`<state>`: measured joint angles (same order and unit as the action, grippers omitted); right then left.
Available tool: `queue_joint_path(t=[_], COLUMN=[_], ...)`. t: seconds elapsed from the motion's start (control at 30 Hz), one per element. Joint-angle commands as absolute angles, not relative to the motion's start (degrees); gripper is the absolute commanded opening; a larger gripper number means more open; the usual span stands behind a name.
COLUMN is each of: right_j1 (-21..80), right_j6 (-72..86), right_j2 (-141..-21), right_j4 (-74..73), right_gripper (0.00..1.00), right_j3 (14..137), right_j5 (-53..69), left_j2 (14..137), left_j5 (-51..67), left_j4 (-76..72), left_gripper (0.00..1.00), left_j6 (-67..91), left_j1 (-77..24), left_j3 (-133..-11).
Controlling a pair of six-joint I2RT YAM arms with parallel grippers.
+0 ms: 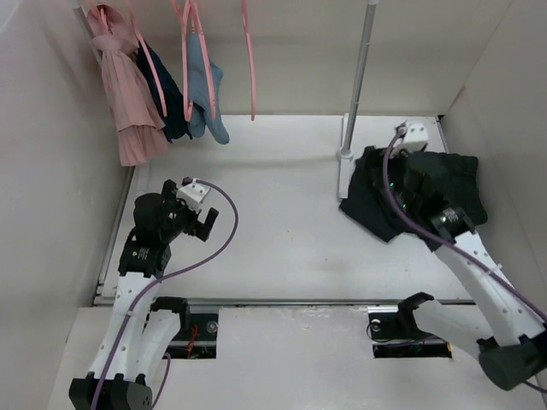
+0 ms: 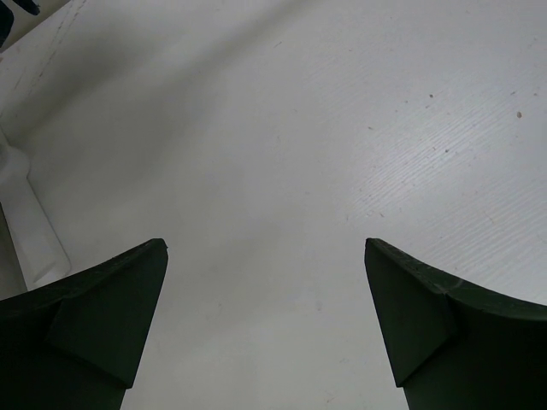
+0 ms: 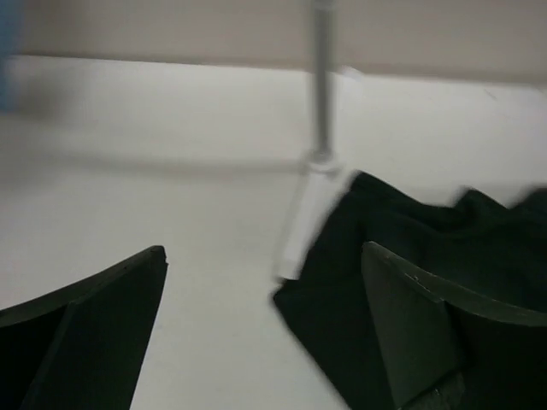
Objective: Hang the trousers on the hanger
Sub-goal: Flatten out the trousers at the center of the board.
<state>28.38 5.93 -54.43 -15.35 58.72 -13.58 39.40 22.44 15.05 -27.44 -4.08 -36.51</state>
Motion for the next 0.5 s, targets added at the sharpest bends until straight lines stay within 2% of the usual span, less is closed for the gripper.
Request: queue_joint_path(t=[0.0,0.13,0.2,0.37,0.4,0.43,0.47], right_j1=[12.6,1.2,-2.6,-4.0,-4.0,-4.0,-4.0], right_j6=[11.2,17.3,19.1,20.7,20.1,19.6,19.6], right_j2=[-63.7,-83.3,-88.8,-106.7,-108.4,-109.6,-110.2], right_j4=[-23.0,-28.7,-28.7,-30.6,-31.1,-31.1,-31.1], right_gripper=[1.0,1.0,1.0,1.0,0.97,0.9,0.35], right_j3=[62.5,70.6,74.4,83.3,84.3,84.8,84.8], right_j5=[-14.5,-15.8,-15.8,-16.9,-15.3,-14.2,-13.1], left_j2=[39.2,39.2,39.2,39.2,39.2,39.2,38.6], left_j5=[23.8,23.8,23.3,22.7,22.2,22.1,22.1], left_j4=[12.6,12.6,12.6,14.0,14.6,14.6,15.2], left_gripper=[1.0,1.0,1.0,1.0,1.0,1.0,1.0], left_j6=[-25.9,-25.9,-25.9,-25.9,-25.9,-25.4,-25.4], left_j1=[-4.3,-4.3,-4.3,-4.3,-4.3,-4.3,-4.3], left_j3=[-39.1,-39.1,-39.1,-39.6,-39.6,-39.6,-39.6])
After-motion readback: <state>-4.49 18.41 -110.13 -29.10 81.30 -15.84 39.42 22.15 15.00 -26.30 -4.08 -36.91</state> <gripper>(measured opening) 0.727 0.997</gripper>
